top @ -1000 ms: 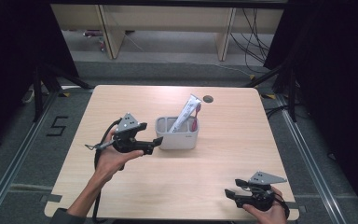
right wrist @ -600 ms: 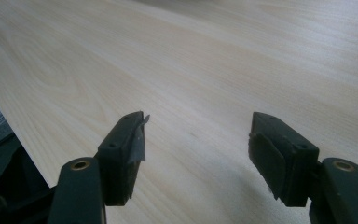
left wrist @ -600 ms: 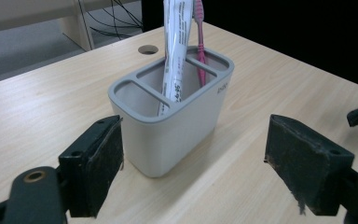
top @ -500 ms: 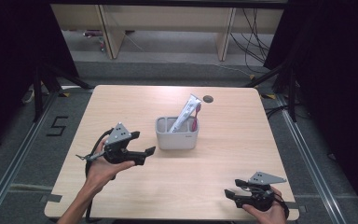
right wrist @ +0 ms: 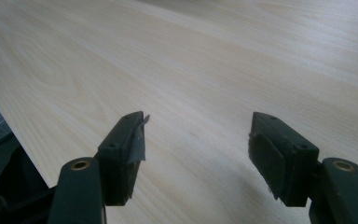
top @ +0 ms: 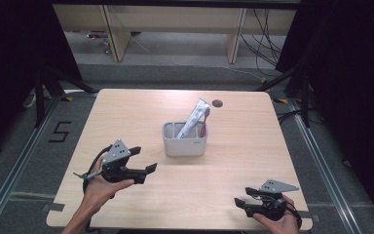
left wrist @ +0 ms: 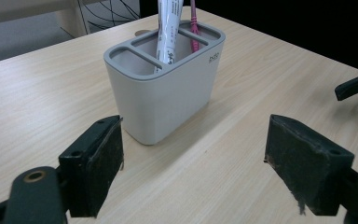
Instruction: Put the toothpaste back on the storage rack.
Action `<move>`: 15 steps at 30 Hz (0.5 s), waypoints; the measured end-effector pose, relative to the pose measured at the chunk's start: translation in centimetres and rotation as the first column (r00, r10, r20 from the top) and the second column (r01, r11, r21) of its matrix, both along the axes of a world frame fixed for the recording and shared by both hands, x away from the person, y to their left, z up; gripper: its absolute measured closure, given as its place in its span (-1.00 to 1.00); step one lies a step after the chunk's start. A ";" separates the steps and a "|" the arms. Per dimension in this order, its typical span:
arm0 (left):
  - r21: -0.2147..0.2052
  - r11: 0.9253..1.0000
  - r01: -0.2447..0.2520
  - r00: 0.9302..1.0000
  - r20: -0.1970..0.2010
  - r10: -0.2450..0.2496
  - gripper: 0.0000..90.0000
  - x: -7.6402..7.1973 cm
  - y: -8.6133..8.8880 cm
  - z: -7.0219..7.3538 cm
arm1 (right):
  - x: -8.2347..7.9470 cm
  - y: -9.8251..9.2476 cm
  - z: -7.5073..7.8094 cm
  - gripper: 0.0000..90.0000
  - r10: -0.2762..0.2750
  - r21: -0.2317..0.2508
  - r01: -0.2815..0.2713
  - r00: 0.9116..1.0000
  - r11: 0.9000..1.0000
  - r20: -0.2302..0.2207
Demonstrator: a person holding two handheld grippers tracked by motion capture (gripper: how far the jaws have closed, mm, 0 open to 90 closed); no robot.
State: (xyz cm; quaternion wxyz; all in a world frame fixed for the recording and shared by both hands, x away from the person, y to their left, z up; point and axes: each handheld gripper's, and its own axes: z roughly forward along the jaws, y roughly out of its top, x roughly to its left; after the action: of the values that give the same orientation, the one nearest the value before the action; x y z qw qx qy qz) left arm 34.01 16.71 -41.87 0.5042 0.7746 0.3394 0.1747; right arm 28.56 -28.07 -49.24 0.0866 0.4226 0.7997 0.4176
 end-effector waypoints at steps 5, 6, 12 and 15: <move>0.000 1.000 0.012 1.000 -0.011 -0.012 -0.58 -0.4 0.6 -0.6 | 0.0 0.0 0.0 -0.18 0.000 0.002 0.000 1.000 1.000 -0.004; 0.004 1.000 0.013 1.000 -0.012 -0.013 -0.58 -0.5 0.7 -0.8 | 0.0 0.0 0.0 -0.18 -0.001 0.003 0.001 1.000 1.000 -0.011; 0.010 1.000 0.000 1.000 -0.030 0.000 -0.58 -1.1 1.4 -1.7 | -0.1 0.1 0.0 -0.18 0.001 0.007 -0.001 1.000 1.000 -0.020; 0.014 1.000 0.002 0.999 -0.034 -0.002 -0.58 -1.5 1.7 -2.0 | -0.1 0.1 0.0 -0.18 -0.001 0.006 0.001 1.000 1.000 -0.020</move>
State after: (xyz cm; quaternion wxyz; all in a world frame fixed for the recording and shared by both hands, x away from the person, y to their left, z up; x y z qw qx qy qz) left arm 32.54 18.37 -43.82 0.4933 0.7812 0.3459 0.1633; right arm 28.51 -27.93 -49.26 0.0775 0.4273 0.7990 0.4159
